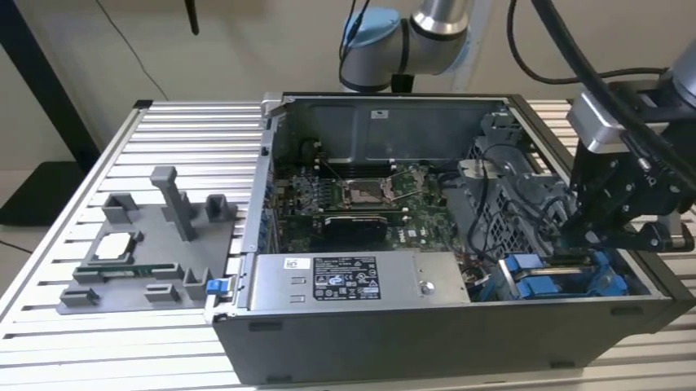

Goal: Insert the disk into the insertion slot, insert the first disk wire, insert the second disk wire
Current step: 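Insert the second disk wire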

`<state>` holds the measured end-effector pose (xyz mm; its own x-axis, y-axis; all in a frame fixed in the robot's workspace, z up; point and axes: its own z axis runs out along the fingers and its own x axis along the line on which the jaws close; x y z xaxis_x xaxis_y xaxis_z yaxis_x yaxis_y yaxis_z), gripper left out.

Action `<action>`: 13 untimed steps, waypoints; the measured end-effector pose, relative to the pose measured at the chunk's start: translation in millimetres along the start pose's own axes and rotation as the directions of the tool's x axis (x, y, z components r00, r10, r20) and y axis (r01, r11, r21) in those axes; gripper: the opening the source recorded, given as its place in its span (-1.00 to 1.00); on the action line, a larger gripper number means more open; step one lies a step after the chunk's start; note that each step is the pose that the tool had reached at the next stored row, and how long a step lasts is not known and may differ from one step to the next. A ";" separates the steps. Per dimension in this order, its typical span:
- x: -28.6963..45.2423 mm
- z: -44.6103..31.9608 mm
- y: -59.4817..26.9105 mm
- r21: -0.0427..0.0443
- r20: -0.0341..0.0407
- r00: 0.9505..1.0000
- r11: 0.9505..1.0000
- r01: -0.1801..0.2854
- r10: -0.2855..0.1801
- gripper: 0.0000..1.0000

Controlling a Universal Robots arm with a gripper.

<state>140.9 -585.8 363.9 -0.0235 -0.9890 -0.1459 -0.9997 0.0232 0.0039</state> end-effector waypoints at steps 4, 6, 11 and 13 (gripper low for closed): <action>-1.5 -10.0 0.2 0.000 0.000 1.000 1.000 0.000 0.000 1.00; -2.3 -15.6 0.7 0.000 0.000 1.000 1.000 0.000 0.000 1.00; -4.4 -30.0 1.3 0.001 0.000 1.000 1.000 0.000 0.000 1.00; -5.4 -36.9 1.5 0.001 0.000 1.000 1.000 0.000 0.000 1.00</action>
<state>139.5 -585.8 401.2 -0.0233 -0.9890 -0.1460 -0.9997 0.0232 0.0028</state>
